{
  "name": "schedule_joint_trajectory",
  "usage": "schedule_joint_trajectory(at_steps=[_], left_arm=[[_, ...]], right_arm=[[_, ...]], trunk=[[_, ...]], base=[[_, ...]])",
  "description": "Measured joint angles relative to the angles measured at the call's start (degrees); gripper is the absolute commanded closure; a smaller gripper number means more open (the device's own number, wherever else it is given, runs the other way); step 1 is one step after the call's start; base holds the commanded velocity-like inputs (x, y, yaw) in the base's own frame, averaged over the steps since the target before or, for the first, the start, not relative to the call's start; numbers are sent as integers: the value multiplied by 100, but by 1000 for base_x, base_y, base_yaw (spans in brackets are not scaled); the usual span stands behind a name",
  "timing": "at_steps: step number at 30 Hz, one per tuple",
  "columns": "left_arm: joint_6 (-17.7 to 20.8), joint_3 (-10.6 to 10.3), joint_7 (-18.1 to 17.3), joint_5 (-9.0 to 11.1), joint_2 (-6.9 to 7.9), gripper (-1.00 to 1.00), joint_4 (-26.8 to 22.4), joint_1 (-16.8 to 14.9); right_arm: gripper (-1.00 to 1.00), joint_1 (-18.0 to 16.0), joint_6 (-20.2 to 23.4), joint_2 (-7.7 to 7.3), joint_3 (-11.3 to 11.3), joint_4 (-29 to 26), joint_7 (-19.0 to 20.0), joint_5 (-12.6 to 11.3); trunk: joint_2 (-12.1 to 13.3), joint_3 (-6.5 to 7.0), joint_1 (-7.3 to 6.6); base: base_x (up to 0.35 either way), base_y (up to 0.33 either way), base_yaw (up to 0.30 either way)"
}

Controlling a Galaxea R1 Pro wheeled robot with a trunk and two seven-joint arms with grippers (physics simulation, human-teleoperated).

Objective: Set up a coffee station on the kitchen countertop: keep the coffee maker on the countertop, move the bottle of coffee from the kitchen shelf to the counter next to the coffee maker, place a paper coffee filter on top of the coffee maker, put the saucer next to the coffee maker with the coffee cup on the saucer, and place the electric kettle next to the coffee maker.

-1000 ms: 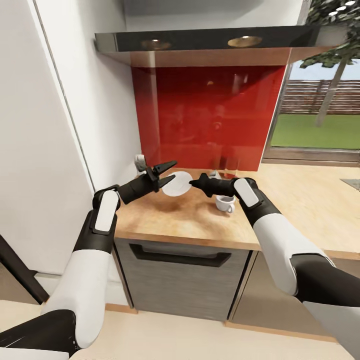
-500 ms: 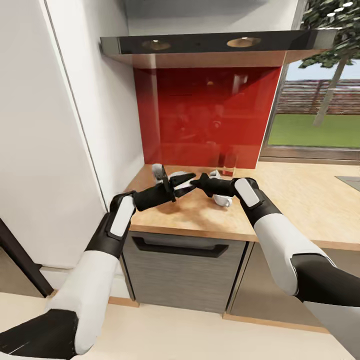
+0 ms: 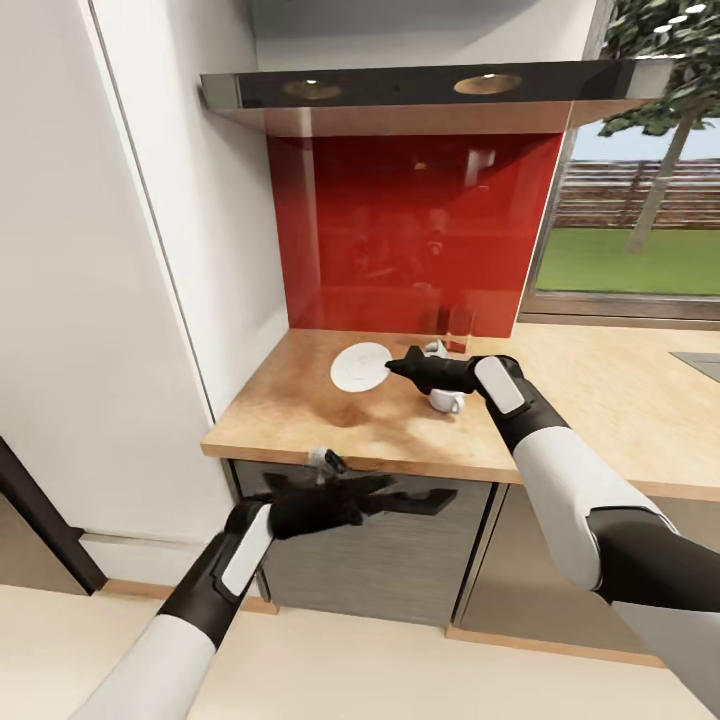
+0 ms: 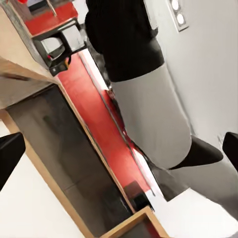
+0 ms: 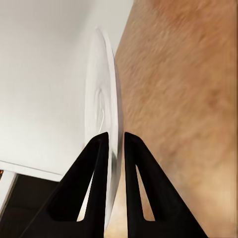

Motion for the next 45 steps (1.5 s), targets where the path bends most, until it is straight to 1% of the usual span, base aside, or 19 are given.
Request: schedule_joint_trajectory(at_steps=[3,6,11,12,13,14,15,16,17,18,19,22,25,29,31,33,35,44,45], left_arm=[[-144,-7,-324,0,376,-100,3,399],[-355,0,-688,-12,878,-100,16,992],[-745,2,-861,-13,1432,-100,147,1749],[-932,5,-957,-17,1600,-100,283,1987],[-1047,6,-1033,-15,1685,-100,397,2119],[-1483,11,-1347,-11,1870,-100,889,2338],[-1687,13,-1488,-16,1926,-100,1203,2423],[-1901,15,-1631,-16,1965,-100,1487,2466],[-2366,20,-1912,-17,2020,-100,2073,2528],[-2617,24,-2053,-16,2041,-100,2443,2550],[-2855,27,-2088,-17,2059,-100,2765,2567],[-3971,28,-2088,-25,2163,-100,4450,2623],[-4378,42,-2086,-21,2280,-100,5139,2634],[-4610,59,-2085,-17,2370,-100,5516,2640],[-4633,62,-1915,-18,2379,-100,5553,2643],[-4661,60,-1228,-21,2387,-100,5600,2648],[-4667,61,-986,-22,2384,-100,5610,2649],[-4671,69,-825,-23,2376,-100,5617,2650],[-4672,67,-821,-23,2372,-100,5617,2650]], right_arm=[[100,0,2,-9,0,0,0,2],[100,0,3,-18,6,0,0,-2],[100,0,4,-22,8,0,124,-4],[100,0,6,-24,11,-1,234,-13],[100,2,4,-28,13,-1,293,0],[100,5,5,-58,14,-1,432,-7],[100,6,2,-67,16,0,467,11],[100,7,3,-75,16,-2,493,6],[100,8,3,-85,17,-2,529,3],[100,8,2,-89,17,-1,543,10],[100,8,2,-91,17,-1,553,9],[100,9,3,-100,17,-7,661,5],[100,9,5,-102,17,-9,777,7],[100,23,6,-103,18,-9,866,20],[100,34,4,-103,18,-9,878,19],[100,56,6,-103,18,-9,892,21],[100,66,8,-103,18,-9,896,20],[100,79,9,-103,17,-9,898,18],[100,78,20,-102,13,-18,1268,-4]], trunk=[[0,1,0],[0,0,0],[0,1,0],[0,0,0],[0,1,0],[0,1,-1],[0,0,0],[0,1,0],[0,0,0],[0,1,0],[0,1,0],[0,0,0],[0,1,0],[0,1,0],[0,1,0],[0,1,0],[0,1,0],[0,1,0],[0,2,0]], base=[[0,0,0],[0,0,0],[0,0,0],[0,0,0],[0,0,0],[0,0,0],[0,0,0],[0,0,0],[0,0,0],[0,0,0],[0,0,0],[0,0,0],[0,0,0],[0,0,0],[0,0,0],[0,0,0],[0,0,0],[0,0,0],[0,0,0]])
